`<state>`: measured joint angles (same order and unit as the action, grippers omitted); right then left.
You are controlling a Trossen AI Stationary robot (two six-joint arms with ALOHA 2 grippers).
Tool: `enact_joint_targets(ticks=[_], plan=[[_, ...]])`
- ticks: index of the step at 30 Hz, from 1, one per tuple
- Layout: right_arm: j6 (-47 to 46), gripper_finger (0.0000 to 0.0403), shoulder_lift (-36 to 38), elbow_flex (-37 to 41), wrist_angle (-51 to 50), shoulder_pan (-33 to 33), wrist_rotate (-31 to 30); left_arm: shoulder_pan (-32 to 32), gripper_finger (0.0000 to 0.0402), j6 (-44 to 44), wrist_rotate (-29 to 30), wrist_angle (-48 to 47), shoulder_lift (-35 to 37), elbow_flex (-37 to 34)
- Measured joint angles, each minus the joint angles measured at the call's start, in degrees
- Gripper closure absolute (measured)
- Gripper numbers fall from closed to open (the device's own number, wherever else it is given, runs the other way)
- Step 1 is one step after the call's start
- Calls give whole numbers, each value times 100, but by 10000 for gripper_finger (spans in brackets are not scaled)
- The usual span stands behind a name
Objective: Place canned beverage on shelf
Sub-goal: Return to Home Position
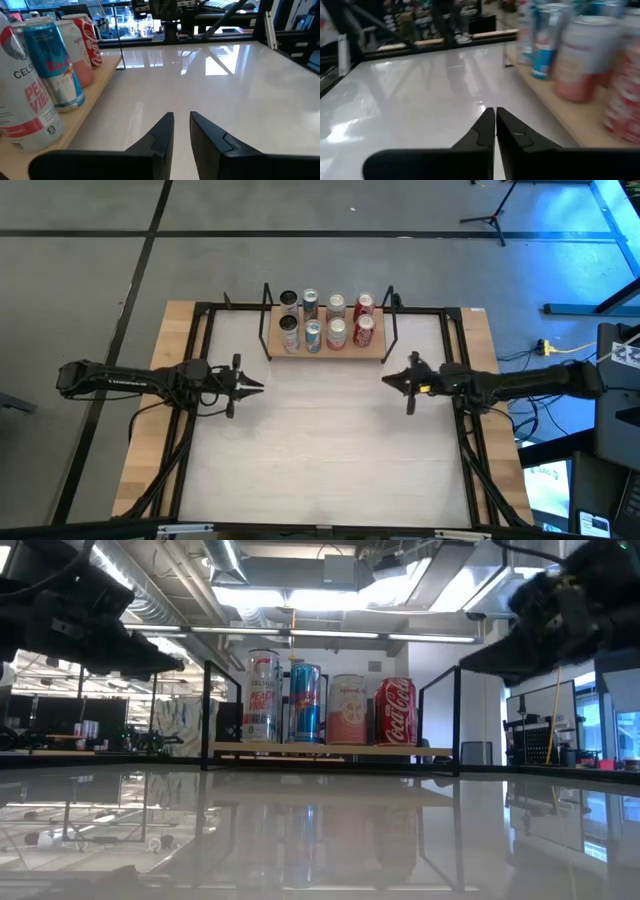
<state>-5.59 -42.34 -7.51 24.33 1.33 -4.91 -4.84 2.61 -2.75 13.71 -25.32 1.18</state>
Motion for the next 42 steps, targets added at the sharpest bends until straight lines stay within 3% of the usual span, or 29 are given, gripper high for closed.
enact_joint_targets(ticks=[6,12,17,21,31,37,42], plan=[[-58,387,1377,693,-166,489,3,-42,349,9,-189,-122,252,-78],[-160,386,2452,708,-1263,622,-3,-42,349,-145,-472,-284,582,-78],[-163,386,3265,708,-2177,625,-4,-42,349,-148,-308,-452,981,-75],[-193,386,3705,697,-2301,622,264,-42,349,-160,-211,-851,1391,-75],[-205,386,3962,697,-2349,620,452,-42,349,-225,-46,-1247,2392,-71],[-205,386,3962,697,-2355,620,455,-42,349,-154,469,-1317,2450,-69],[-205,386,3960,697,-2358,620,455,-42,349,339,469,-1315,2422,-69]])
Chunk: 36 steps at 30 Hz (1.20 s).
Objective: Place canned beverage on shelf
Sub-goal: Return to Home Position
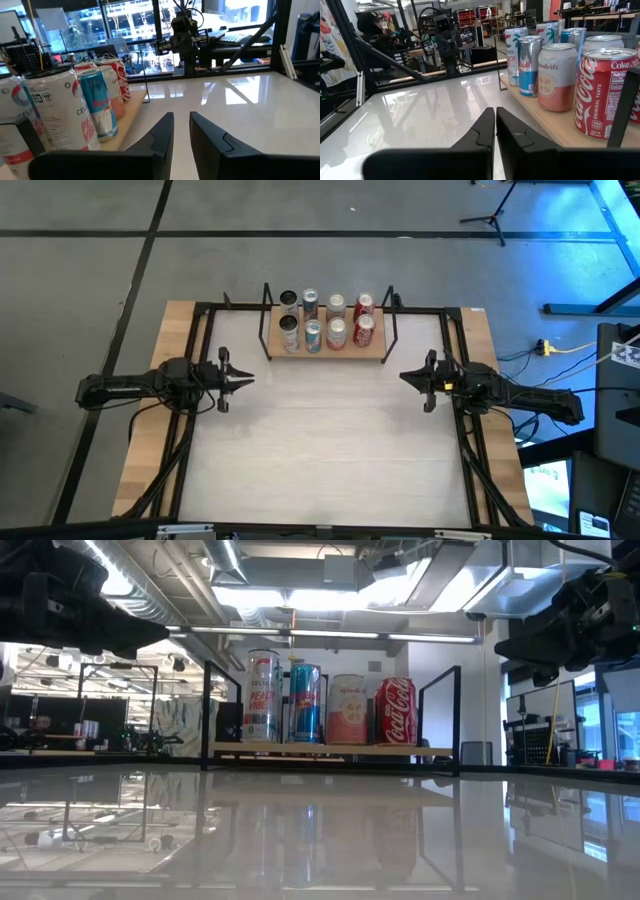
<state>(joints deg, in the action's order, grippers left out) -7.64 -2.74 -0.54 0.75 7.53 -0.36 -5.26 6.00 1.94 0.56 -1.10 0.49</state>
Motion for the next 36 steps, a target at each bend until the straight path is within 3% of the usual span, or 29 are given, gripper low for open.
enact_joint_targets(ticks=[36], plan=[[2,386,0,0,-11,0,-2,0,349,61,13,13,0,-2]])
